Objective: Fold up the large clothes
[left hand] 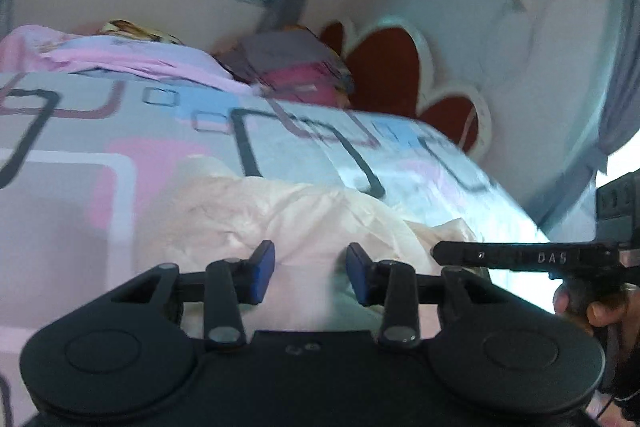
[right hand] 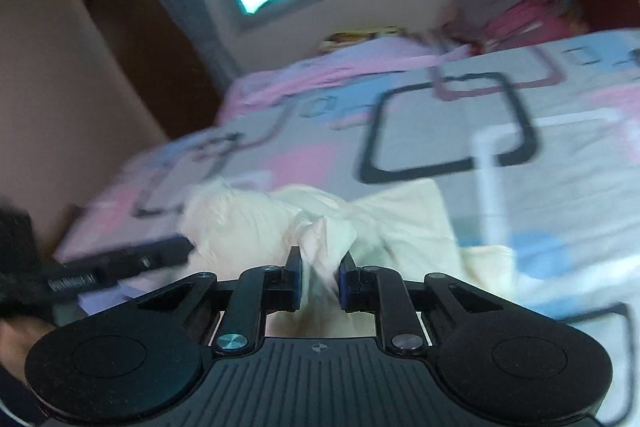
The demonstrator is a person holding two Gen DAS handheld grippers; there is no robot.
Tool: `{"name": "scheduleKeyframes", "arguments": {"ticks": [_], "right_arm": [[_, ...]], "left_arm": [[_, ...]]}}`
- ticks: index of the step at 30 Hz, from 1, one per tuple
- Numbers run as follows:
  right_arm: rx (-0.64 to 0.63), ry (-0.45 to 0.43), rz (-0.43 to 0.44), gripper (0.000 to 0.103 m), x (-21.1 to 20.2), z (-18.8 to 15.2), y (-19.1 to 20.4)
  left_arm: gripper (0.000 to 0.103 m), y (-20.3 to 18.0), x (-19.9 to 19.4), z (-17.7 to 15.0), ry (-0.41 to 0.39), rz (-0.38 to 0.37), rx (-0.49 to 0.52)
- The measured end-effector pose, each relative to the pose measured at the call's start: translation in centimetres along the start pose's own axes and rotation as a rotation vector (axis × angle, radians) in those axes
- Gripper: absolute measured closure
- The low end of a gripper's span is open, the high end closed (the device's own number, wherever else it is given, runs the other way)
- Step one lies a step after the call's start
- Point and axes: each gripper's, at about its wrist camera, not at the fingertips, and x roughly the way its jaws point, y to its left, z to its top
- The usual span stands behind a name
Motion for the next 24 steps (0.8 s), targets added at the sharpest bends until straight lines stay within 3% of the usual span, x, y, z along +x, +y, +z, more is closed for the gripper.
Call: {"name": "scheduleKeyframes", "arguments": {"ticks": [5,9,13,19,22,24], "right_arm": [[0.031,0.04,-0.135,0.086,1.5,-2.9,-2.0],[0.138,0.033,-0.104,0.086,1.8,-4.7,-4.9],[0.122,0.011,-0.113,0.086,2.4,-5.7,-5.1],[0.143,0.03,-0.125,0.085,1.1,-4.1,-5.1],[0.097,-0.047,-0.14,0.053,-2.5,-3.1,-4.1],[0.056,-0.046,-0.088,0.053,-4.3,-2.8,-3.0]], "left_arm": [[0.066,-2.5,4.1,-0.6,0.096,0.012,0.101],[0.064,-3.9,6.5,-1.6,0.143,0.045,0.173],[0.064,-3.7,7.8,-2.1,0.182,0.064,0.185],[0.064,-3.1,6.1,-1.6,0.193,0.02,0.181],[0.06,-3.5,2.1,-1.2,0.134,-0.007,0.166],[0.06,-4.1,-0.2,-1.5,0.119,-0.017,0.171]]}}
